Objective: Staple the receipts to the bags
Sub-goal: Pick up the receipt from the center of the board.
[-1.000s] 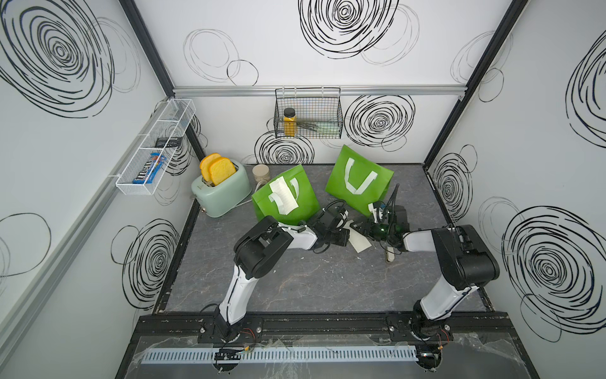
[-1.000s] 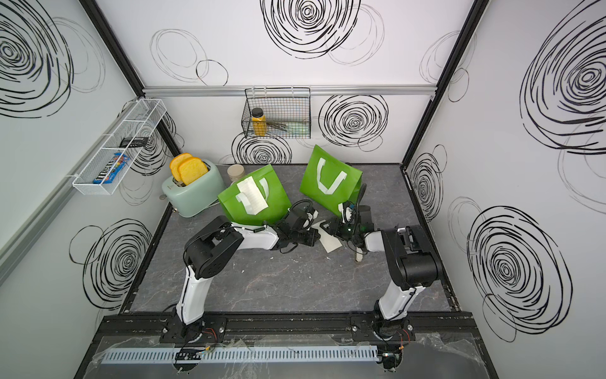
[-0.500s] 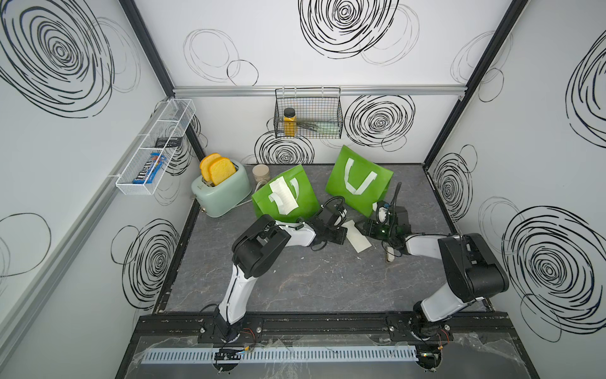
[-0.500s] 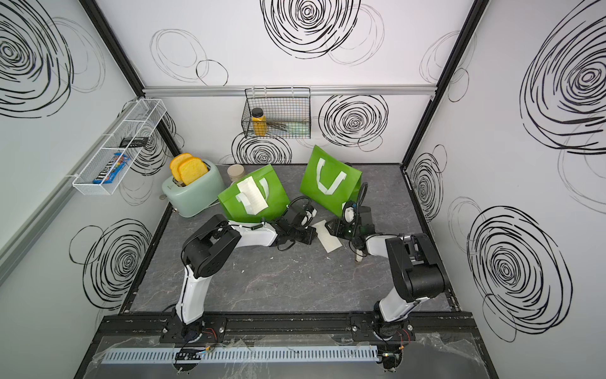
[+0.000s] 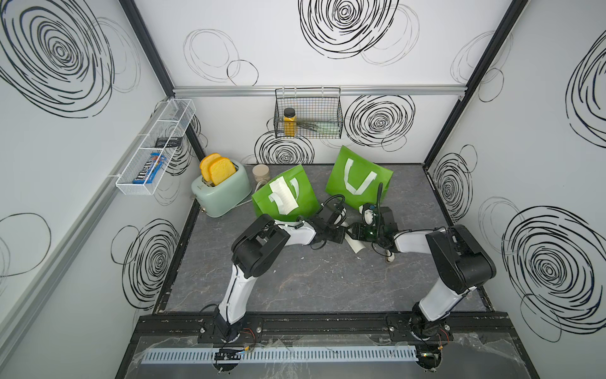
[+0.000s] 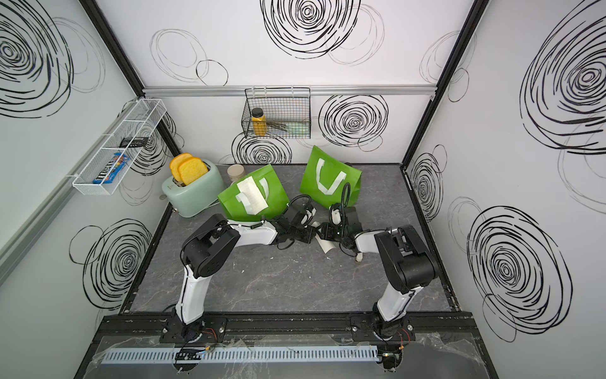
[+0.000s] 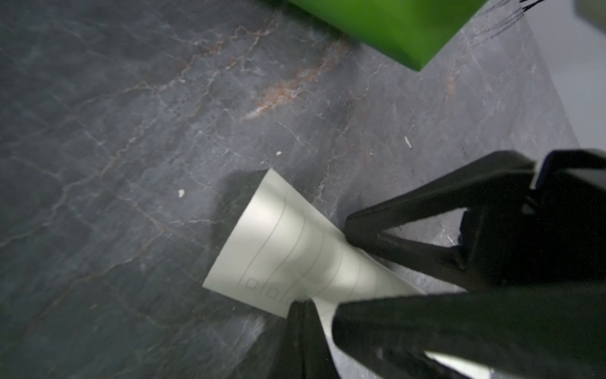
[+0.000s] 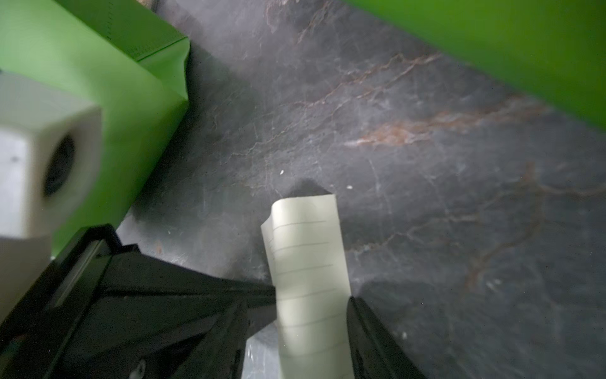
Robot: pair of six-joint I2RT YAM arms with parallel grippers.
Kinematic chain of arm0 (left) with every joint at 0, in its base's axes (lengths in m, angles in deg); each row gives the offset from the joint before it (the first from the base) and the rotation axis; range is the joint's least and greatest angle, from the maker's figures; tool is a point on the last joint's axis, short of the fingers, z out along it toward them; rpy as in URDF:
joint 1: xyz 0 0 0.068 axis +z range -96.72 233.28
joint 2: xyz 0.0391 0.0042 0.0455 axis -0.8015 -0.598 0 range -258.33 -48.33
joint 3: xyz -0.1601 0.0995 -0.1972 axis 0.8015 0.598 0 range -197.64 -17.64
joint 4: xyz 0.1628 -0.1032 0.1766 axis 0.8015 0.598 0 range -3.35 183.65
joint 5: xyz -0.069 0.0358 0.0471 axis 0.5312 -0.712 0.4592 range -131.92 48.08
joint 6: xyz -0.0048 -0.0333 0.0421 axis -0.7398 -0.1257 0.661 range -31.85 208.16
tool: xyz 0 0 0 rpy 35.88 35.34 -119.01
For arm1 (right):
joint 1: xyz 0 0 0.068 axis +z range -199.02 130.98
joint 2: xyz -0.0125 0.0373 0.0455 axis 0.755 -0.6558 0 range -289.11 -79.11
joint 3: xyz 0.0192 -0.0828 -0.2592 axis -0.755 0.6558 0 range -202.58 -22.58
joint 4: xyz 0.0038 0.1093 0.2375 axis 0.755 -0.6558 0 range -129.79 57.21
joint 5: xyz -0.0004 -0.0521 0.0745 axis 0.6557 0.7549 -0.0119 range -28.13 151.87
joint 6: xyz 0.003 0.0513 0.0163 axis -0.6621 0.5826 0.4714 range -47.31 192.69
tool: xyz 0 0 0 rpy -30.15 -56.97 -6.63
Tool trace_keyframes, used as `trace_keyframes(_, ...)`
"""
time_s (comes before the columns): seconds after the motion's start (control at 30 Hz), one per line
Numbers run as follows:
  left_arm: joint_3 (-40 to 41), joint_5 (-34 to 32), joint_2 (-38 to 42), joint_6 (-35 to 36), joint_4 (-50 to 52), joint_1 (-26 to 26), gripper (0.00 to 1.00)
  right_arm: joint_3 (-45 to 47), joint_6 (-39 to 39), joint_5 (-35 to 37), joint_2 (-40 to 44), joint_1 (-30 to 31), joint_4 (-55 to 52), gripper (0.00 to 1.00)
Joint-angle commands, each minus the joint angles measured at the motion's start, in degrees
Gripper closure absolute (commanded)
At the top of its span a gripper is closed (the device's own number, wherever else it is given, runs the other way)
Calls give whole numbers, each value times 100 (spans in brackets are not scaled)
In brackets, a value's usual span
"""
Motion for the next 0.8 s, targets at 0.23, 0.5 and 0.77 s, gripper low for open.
trace_keyframes(0.23,118,-121,-75,-4,378,-22,100,156,221,-730,-258,-53,-577,73)
trace_keyframes(0.5,368,46,384,-184,234,216,85,132,225,-836,110,-84,-575,79)
trace_keyframes(0.77,1345,1441,1592,-1331,-1275,1037,49,150,172,-1265,1161,-200,-669,81)
